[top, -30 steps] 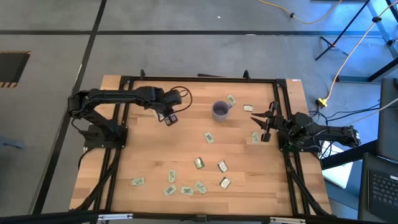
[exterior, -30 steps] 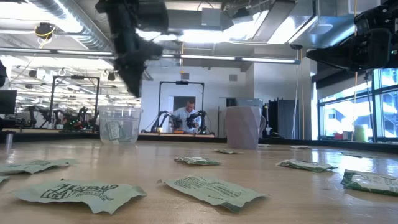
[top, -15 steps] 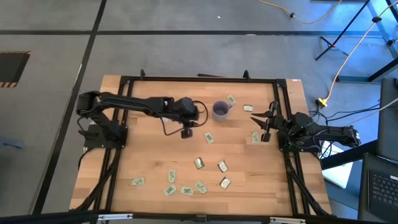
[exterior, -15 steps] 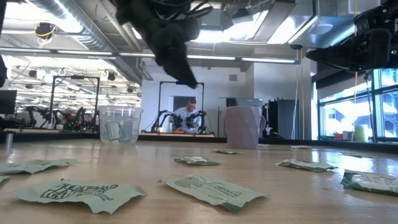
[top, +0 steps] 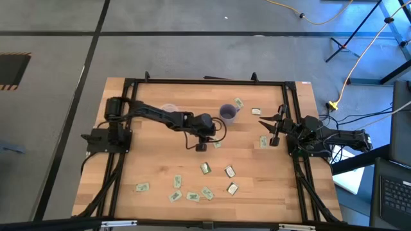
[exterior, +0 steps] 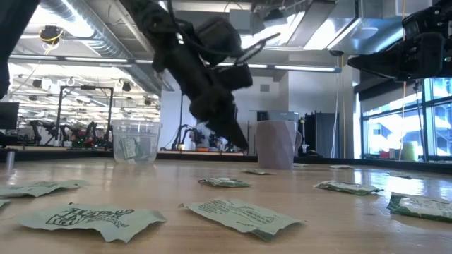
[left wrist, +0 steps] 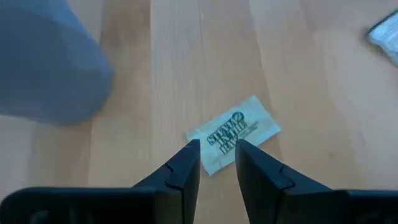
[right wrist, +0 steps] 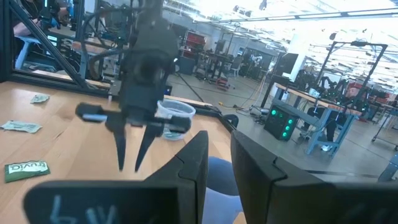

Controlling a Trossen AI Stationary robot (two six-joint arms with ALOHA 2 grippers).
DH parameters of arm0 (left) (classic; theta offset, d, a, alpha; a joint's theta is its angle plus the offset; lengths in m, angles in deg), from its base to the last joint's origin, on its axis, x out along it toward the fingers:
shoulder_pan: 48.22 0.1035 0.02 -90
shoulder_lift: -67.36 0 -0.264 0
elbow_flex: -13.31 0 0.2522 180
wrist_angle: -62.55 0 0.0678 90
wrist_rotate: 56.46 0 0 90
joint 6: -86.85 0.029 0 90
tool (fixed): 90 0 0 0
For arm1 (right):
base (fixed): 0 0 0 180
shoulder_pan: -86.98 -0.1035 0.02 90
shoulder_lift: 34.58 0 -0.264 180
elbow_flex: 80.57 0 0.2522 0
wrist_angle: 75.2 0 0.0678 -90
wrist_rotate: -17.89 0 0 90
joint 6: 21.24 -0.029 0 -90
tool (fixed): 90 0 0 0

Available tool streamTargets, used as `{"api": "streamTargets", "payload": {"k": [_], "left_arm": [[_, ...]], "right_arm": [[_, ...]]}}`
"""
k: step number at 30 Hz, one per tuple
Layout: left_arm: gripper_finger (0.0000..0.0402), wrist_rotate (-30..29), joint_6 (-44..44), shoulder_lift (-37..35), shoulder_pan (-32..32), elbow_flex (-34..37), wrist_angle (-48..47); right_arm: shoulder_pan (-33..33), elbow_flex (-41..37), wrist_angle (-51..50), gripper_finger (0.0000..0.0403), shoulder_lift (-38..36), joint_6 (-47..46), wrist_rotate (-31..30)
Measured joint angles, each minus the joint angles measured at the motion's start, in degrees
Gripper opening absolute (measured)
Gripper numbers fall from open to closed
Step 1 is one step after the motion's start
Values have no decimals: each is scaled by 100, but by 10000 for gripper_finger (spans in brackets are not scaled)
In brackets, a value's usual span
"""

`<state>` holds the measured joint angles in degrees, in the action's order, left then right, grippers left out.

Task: Pick and place Stevia / Truvia into bins
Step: Put the light green stevia packet into the transparent container

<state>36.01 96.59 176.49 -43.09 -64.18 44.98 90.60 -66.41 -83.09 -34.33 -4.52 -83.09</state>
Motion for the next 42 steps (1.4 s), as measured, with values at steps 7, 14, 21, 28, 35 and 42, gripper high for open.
{"api": "streamTargets", "payload": {"k": [7,14,21,28,35,42], "left_arm": [[98,8,89,265,-26,2,231],[98,10,155,457,-32,0,398],[92,-5,157,600,-15,-20,416],[60,-38,157,605,-15,-20,387],[22,-71,157,577,-11,-11,336],[6,-51,92,129,-15,26,-276]], "right_arm": [[0,1,-11,75,0,11,0],[2,2,-21,74,-2,17,-2],[1,2,-20,75,0,19,-2],[2,0,-20,74,0,23,-2],[0,0,-20,75,0,24,-2],[0,0,-31,75,-1,25,-2]]}}
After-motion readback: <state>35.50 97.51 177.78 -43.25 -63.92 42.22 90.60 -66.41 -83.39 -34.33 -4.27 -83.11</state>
